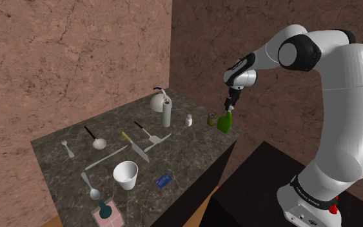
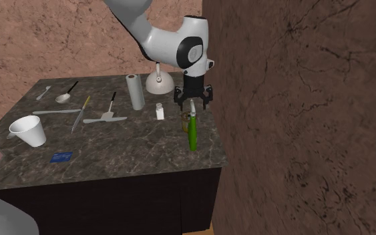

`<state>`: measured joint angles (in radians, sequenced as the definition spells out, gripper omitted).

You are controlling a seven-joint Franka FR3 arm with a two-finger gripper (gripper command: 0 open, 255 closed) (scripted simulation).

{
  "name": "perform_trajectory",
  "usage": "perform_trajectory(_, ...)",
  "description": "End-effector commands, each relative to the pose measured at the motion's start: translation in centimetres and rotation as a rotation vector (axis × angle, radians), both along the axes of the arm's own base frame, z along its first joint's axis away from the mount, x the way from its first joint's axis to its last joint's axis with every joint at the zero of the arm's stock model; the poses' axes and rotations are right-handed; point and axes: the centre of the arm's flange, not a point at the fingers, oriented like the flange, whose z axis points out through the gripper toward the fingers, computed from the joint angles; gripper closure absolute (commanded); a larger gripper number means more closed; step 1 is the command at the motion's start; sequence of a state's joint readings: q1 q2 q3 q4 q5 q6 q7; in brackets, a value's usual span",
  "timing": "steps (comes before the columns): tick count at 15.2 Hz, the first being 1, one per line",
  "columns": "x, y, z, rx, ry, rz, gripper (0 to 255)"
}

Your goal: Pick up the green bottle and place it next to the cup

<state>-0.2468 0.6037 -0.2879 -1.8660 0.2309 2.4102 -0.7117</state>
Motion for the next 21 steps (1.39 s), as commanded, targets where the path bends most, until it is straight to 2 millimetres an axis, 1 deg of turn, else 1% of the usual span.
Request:
perform_trajectory(1, -0.1, 0.0, -0.8, 0.0, 0.0, 0.0, 0)
perform_trajectory(8, -0.1, 0.0, -0.8, 0.0, 0.0, 0.0, 0)
perform_trajectory(9, -0.1, 0.0, -0.8, 0.0, 0.0, 0.0, 255)
perform_trajectory(18, -0.1, 0.0, -0.8, 0.0, 0.0, 0.0, 255)
perform_trajectory(21, -0.1, 0.0, 0.8, 0.0, 0.0, 0.0, 255)
